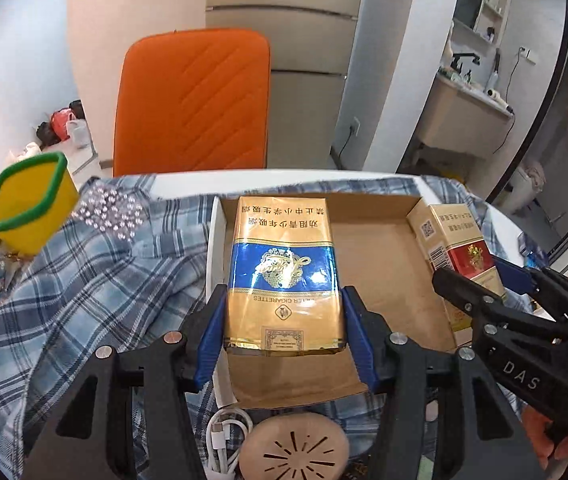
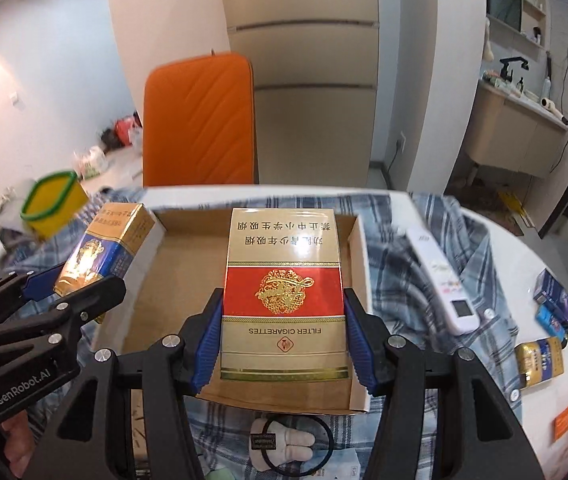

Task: Organize soft objects
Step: 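Lift both packs and lower them into the cardboard box, opening both grippers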

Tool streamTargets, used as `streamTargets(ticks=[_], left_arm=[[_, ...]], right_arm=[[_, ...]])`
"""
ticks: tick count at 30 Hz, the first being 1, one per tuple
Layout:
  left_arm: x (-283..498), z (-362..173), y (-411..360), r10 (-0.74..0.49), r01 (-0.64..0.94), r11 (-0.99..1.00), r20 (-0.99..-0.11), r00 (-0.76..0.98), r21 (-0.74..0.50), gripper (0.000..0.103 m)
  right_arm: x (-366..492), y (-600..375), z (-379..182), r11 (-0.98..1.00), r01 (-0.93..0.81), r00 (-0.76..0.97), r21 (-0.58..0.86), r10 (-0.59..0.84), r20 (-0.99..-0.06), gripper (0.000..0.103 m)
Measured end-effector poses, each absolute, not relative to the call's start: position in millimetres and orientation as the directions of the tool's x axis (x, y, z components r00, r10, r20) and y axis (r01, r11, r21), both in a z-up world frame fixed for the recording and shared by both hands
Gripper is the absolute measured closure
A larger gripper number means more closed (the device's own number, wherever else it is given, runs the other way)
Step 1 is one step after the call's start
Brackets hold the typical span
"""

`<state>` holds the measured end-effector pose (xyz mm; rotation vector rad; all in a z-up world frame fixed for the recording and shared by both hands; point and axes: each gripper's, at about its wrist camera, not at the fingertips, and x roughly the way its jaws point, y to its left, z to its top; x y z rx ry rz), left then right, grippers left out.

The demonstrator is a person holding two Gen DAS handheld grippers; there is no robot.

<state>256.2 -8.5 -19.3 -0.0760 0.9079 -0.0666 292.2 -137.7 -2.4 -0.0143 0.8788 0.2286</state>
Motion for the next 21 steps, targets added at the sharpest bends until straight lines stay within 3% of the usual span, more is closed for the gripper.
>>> streamTargets(ticks=[9, 11, 12, 14, 21], left_arm=[[259.5, -25.2, -8.5, -0.107, 0.028, 0.993, -0.800, 0.590, -0.113, 0.047], [258.7, -22.3, -8.5, -0.104, 0.028, 0.994, -0.791, 0.603, -0.109, 0.036], [258.9, -21.7, -6.9, -0.100, 0.025, 0.994, -0.785, 0.611, -0.108, 0.032], [257.0, -17.7, -4.1, -0.103, 0.024, 0.993, -0.765, 0.636, -0.113, 0.024], [249.8, -2.3, -5.2, -0.083, 0.028, 0.996, -0.732, 0.676, -0.087, 0.020]], right_arm=[[298.1, -131.7, -24.4, 0.974, -0.217, 0.580, 0.071, 0.187, -0.793, 0.045], [299.1, -132.2, -24.9, 0.973, -0.217, 0.580, 0.073, 0.189, -0.793, 0.040], [299.1, -132.7, -24.8, 0.974, -0.213, 0.584, 0.070, 0.184, -0.790, 0.031], [296.2, -134.1, -22.3, 0.976, -0.208, 0.609, 0.061, 0.178, -0.773, 0.028], [292.9, -134.7, -15.7, 0.978, -0.205, 0.623, 0.041, 0.163, -0.765, 0.027]])
